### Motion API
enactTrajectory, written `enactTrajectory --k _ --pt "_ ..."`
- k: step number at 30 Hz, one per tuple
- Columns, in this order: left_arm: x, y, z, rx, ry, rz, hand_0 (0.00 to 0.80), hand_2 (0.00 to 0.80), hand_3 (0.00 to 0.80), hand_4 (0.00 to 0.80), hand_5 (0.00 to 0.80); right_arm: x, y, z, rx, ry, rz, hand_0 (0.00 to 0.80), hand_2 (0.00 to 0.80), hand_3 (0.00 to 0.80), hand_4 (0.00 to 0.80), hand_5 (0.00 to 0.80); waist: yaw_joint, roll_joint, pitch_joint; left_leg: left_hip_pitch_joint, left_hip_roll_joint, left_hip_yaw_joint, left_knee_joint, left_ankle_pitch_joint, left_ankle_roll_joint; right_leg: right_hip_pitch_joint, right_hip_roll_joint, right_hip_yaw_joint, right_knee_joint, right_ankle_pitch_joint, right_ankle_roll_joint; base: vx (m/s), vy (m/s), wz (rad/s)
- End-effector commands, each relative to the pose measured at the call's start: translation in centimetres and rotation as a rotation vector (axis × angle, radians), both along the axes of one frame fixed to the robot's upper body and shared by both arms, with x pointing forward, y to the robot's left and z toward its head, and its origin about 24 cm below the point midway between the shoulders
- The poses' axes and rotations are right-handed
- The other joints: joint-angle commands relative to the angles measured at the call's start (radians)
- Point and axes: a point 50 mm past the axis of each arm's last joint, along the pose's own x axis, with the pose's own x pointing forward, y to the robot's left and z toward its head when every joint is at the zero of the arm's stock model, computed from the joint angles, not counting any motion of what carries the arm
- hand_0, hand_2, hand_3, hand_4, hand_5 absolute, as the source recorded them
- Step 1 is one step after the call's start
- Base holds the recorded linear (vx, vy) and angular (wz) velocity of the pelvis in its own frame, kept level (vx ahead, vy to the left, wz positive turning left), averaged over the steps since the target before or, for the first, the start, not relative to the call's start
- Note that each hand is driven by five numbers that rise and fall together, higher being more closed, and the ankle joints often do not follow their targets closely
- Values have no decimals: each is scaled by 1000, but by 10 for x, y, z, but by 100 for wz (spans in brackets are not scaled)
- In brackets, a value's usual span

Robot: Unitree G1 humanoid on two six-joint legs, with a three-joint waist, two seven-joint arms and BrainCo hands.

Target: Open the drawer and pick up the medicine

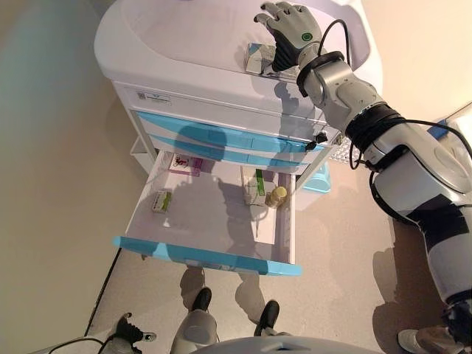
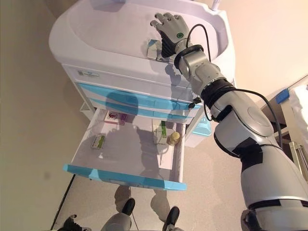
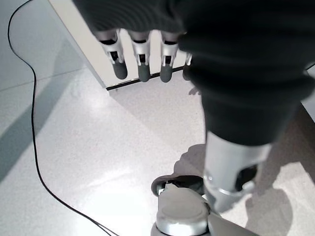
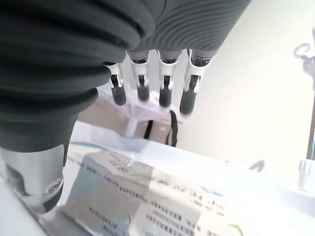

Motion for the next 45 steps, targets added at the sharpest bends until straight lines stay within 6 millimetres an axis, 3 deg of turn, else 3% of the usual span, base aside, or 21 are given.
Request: enactTrajectory --k 1,13,20,25,26,30,34,41,45 --pt "15 7 6 38 -31 -17 0 0 0 0 0 -3 -12 34 -50 -106 -65 0 0 0 0 0 29 -25 11 -26 -57 -14 -81 87 38 53 -30 1 35 -31 90 0 0 0" --pt "15 7 6 39 -29 -18 0 0 0 0 0 -1 -20 31 23 -88 -78 0 0 0 0 0 23 -17 7 -21 -55 -12 -84 86 37 56 -29 4 34 -32 89 0 0 0" --pt "11 7 5 32 -28 22 0 0 0 0 0 -2 -46 30 367 -60 -53 0 0 0 0 0 3 -2 -7 -10 -51 -4 -83 84 36 62 -29 10 37 -33 88 0 0 0" --pt "6 6 3 22 -13 31 0 0 0 0 0 -5 -84 29 589 -75 -73 0 0 0 0 0 -20 22 -16 0 -45 13 -89 85 33 69 -28 17 34 -31 88 -3 0 -1" --pt "6 6 3 22 -13 31 0 0 0 0 0 -5 -84 29 590 -75 -73 0 0 0 0 0 -20 21 -16 1 -45 13 -89 85 33 69 -28 17 34 -31 87 -18 -4 -7" --pt "3 4 2 5 4 23 0 0 0 0 0 -11 -124 14 745 -86 -123 0 0 0 0 0 -53 57 -35 17 -41 27 -93 84 27 85 -27 18 32 -37 85 -14 -8 -6" --pt "2 2 1 -4 6 23 0 0 0 0 0 -15 -135 9 791 -95 -124 0 0 0 0 0 -63 72 -42 27 -39 36 -94 82 26 92 -26 21 29 -38 85 2 0 -13" --pt "-4 -7 -4 -36 27 13 0 0 0 0 0 -27 -156 -17 889 -98 -108 0 0 0 0 0 -101 120 -63 59 -36 64 -96 75 25 115 -22 41 23 -45 80 -2 -3 -15" --pt "2 -17 -6 -60 16 -34 0 0 0 0 0 -32 -169 -53 961 -41 -148 0 0 0 0 0 -127 147 -75 80 -31 87 -95 67 26 130 -19 60 24 -50 77 1 -14 -10"
